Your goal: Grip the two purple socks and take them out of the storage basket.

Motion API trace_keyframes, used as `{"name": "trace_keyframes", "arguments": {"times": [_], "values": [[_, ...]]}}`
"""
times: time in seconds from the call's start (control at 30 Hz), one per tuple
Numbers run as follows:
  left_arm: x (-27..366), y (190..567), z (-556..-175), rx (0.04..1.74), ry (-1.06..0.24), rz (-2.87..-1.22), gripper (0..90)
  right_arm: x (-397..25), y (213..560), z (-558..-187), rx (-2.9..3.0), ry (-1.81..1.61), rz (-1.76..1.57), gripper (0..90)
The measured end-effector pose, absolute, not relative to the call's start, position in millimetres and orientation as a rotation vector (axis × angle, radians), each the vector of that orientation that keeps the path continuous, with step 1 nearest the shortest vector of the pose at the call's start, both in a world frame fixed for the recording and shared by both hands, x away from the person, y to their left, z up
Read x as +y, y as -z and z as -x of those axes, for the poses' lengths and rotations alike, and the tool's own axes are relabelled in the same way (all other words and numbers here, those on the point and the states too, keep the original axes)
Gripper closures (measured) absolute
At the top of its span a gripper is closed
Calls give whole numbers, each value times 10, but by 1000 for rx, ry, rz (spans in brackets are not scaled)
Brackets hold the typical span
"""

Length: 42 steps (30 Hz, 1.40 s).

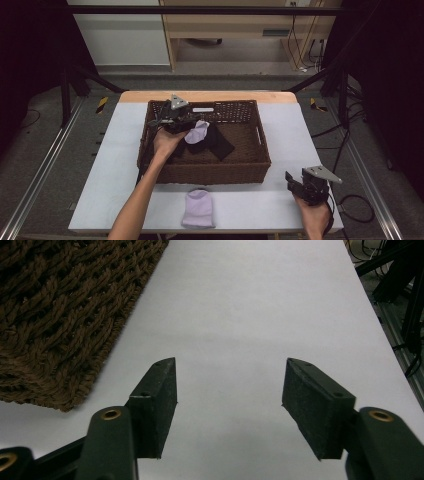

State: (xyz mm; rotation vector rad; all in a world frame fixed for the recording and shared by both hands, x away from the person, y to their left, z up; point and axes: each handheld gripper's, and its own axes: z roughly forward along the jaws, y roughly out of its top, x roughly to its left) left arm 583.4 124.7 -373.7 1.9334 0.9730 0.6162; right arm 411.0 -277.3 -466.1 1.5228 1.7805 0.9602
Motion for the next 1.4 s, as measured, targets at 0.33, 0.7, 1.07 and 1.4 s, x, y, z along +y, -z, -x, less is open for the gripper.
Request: {"name": "trace_keyframes", "arguments": {"times": [0.33, 0.7, 1.07, 1.4], "values": [[1252, 3898, -5981, 1017, -537, -1999, 533, -2744, 4667, -4125, 1797, -955, -1509, 432], [1138, 4045, -6069, 1078, -526, -2160, 459, -2708, 4666, -4135, 1809, -944, -1495, 421], [1019, 4197, -6124, 1105, -528, -2333, 431, -2704, 4672, -4140, 1814, -937, -1501, 390], [1030, 4225, -6142, 1172, -405, -2379, 790, -2709, 4678, -4141, 1822, -937, -1501, 390]]}}
